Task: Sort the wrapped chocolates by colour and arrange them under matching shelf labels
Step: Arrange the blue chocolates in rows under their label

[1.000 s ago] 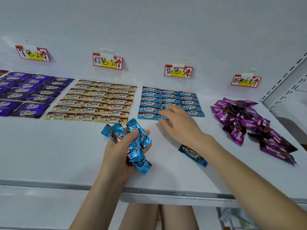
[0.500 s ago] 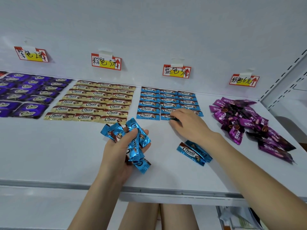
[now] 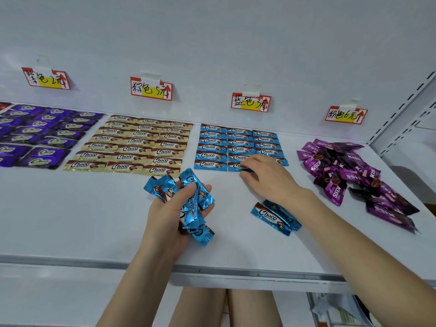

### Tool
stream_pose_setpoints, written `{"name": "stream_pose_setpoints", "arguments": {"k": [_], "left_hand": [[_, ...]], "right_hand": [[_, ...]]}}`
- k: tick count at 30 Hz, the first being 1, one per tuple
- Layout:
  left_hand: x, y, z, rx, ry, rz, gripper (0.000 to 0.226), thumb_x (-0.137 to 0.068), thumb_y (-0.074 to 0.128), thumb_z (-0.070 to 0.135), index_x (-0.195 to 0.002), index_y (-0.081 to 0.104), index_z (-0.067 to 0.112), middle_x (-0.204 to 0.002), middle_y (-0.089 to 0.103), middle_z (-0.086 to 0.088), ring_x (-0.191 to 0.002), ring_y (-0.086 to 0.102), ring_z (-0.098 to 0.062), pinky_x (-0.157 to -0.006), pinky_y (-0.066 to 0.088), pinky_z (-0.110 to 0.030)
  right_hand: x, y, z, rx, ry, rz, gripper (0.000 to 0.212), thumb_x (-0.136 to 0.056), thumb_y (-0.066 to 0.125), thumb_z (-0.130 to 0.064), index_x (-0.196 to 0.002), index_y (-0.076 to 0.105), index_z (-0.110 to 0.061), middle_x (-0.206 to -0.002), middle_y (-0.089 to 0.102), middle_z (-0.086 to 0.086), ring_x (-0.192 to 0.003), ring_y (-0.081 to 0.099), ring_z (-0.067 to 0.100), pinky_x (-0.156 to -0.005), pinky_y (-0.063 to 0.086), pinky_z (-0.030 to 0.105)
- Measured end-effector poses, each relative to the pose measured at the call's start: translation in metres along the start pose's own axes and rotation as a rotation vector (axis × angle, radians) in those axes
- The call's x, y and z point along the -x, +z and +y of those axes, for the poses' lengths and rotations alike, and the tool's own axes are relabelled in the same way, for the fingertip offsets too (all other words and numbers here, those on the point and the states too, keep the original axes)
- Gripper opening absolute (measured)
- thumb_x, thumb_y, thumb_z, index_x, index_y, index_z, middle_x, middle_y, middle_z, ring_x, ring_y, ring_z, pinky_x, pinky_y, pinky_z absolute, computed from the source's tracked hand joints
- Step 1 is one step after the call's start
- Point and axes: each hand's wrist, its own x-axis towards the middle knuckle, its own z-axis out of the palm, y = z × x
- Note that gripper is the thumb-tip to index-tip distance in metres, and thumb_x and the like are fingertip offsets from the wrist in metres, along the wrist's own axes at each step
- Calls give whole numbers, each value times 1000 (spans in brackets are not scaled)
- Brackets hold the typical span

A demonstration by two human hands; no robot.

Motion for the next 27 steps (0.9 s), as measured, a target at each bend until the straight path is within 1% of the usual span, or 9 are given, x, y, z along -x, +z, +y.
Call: {"name": "stream_pose_setpoints", "arguments": {"k": [6, 11, 13, 15, 17, 20, 24, 26, 27], "left_hand": [[1, 0, 0, -8, -2, 11, 15, -89, 57, 10, -104, 58, 10, -88, 74, -13, -78, 72, -22, -61, 59, -34], [4, 5, 0, 4, -8, 9, 14, -87, 60, 12, -100, 62, 10, -87, 74, -11, -76, 72, -20, -74, 58, -39], [6, 10, 0, 36, -8, 26, 12, -84, 62, 12, -96, 64, 10, -83, 74, -8, -71, 72, -19, -76, 56, -39], [11, 15, -2, 54, 0, -6, 11, -81, 63, 11, -92, 66, 11, -81, 74, -7, -69, 72, -18, -72, 57, -37], [16, 20, -4, 44, 26, -112, 22, -77, 63, 12, -99, 66, 10, -92, 74, -9, -78, 72, -21, -73, 57, -37], [25, 27, -8, 13, 81, -234, 38, -72, 62, 12, -110, 62, 6, -105, 71, -13, -92, 70, -24, -70, 59, -36], [28, 30, -12, -16, 89, -173, 14, -82, 60, 6, -95, 61, 9, -90, 73, -11, -85, 72, -21, -62, 59, -34], [27, 31, -13, -30, 69, -140, 13, -85, 60, 12, -98, 60, 11, -86, 74, -11, -83, 72, -21, -60, 59, -34], [28, 33, -13, -42, 68, -149, 19, -83, 61, 17, -101, 60, 11, -88, 74, -10, -83, 72, -21, -59, 59, -33]], "right_hand": [[-2, -1, 0, 15, -1, -2, 33, -96, 42, -33, -122, 54, -17, -123, 54, -1, -111, 45, 14, -86, 39, 25], [7, -18, -17, -117, 34, 77, 35, -96, 44, -30, -128, 52, -17, -128, 51, -2, -117, 43, 11, -91, 35, 20], [20, -28, -32, -343, 34, 163, 26, -94, 48, -28, -116, 60, -20, -114, 58, -7, -102, 48, -2, -83, 34, 7], [36, -40, -50, -599, 12, 206, 12, -91, 55, -23, -97, 64, -29, -95, 62, -16, -87, 53, -9, -72, 37, 1], [51, -48, -66, -744, -16, 203, 13, -87, 60, -18, -86, 63, -31, -84, 63, -19, -80, 55, -9, -66, 41, 4], [63, -52, -77, -832, -17, 158, 13, -83, 66, -15, -84, 64, -29, -76, 63, -16, -72, 58, -2, -64, 48, 17], [67, -55, -70, -779, 26, 235, 8, -84, 64, -12, -83, 65, -19, -76, 63, -10, -69, 57, 4, -64, 47, 20], [69, -57, -64, -551, -20, 347, 6, -85, 63, -11, -89, 68, -11, -82, 64, -3, -74, 56, 8, -65, 45, 17], [70, -56, -63, -407, -73, 376, 11, -85, 62, -11, -93, 69, -7, -87, 66, 3, -80, 58, 14, -69, 48, 22]]}}
